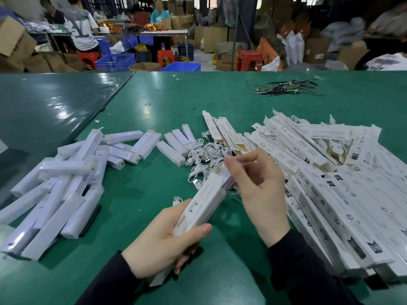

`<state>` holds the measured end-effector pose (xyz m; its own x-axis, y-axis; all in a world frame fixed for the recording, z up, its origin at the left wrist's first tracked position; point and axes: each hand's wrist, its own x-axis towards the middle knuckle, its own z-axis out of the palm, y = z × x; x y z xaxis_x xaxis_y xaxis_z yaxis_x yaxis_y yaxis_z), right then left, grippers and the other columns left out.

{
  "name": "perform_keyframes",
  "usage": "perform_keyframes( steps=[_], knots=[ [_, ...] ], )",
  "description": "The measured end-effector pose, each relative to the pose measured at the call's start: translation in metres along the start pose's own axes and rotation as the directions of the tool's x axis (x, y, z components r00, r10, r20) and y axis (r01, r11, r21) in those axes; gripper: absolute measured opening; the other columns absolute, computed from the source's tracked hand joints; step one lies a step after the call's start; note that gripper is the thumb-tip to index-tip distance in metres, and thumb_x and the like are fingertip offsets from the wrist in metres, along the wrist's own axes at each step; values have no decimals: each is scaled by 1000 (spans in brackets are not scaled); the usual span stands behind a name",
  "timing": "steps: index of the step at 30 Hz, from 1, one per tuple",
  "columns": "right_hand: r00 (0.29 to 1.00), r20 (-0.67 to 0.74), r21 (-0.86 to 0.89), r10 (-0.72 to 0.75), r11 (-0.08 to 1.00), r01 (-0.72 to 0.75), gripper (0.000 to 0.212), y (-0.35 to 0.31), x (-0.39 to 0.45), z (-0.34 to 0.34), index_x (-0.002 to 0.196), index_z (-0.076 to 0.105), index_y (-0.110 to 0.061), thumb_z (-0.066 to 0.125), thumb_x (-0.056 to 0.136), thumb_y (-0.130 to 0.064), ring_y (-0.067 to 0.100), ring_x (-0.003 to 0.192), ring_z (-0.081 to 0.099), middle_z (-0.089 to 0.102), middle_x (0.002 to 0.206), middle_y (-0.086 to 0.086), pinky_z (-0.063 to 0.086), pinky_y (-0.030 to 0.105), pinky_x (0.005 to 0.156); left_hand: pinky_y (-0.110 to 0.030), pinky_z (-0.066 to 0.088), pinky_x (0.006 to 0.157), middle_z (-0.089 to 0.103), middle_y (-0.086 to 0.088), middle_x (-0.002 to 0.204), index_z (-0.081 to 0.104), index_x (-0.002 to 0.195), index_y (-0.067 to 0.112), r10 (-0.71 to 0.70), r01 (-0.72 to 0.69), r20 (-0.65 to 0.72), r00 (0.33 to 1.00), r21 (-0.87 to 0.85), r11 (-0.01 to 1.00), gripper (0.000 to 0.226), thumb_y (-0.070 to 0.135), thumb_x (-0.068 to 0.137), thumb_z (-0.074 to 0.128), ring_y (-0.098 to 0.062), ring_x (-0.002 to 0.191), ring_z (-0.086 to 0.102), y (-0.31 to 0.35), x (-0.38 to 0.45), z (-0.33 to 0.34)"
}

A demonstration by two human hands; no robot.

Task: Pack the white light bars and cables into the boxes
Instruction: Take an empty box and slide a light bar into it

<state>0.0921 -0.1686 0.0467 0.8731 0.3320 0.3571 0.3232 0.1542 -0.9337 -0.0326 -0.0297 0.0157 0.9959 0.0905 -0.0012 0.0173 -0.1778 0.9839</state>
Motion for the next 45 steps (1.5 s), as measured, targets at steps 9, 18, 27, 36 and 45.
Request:
perform_keyframes(
  steps=[9, 18, 27, 36, 45],
  knots=[
    [839, 495, -78, 225, 973, -215, 78, 5, -10, 9, 82, 64, 14, 38, 95, -58, 30, 103, 60, 69, 98, 19, 41, 6, 79, -20, 38, 37, 49, 1, 55, 57, 100, 22, 39, -39, -7, 999, 50, 998, 27, 41, 83, 67, -11, 35, 42, 0, 0, 0],
    [987, 121, -470, 109, 882, -39, 18, 23, 3, -8, 76, 72, -25, 69, 84, -42, 0, 74, 59, 69, 82, -10, 45, 22, 71, -24, 40, 37, 51, -9, 63, 60, 109, 7, -189, 26, -298, 936, -476, 879, 51, 45, 75, 69, -17, 38, 39, 9, 5, -10],
    [900, 411, -837, 148, 452, 308, 16, 35, -4, 4, 102, 69, -20, 58, 94, -28, 20, 96, 59, 64, 100, -4, 45, 33, 83, -21, 34, 37, 43, -5, 57, 55, 102, 8, -248, -17, -388, 887, -566, 824, 37, 22, 71, 69, -15, 40, 34, 14, 6, -14],
    [928, 351, -106, 128, 990, -96, 14, 16, -9, 11, 82, 79, -19, 74, 83, -6, 13, 67, 66, 74, 77, 5, 55, 26, 68, -23, 46, 40, 68, -10, 74, 59, 101, 2, -227, -35, -508, 831, -454, 890, 28, 11, 77, 71, -17, 49, 56, 14, 8, -13],
    [908, 393, 31, 143, 985, -169, 12, 13, -18, 19, 81, 78, -11, 75, 81, 0, 13, 66, 67, 74, 73, 4, 55, 23, 67, -25, 57, 52, 73, -16, 80, 58, 104, -3, -220, -32, -452, 865, -487, 873, 49, 6, 58, 75, -21, 58, 67, 12, 6, -15]
  ],
)
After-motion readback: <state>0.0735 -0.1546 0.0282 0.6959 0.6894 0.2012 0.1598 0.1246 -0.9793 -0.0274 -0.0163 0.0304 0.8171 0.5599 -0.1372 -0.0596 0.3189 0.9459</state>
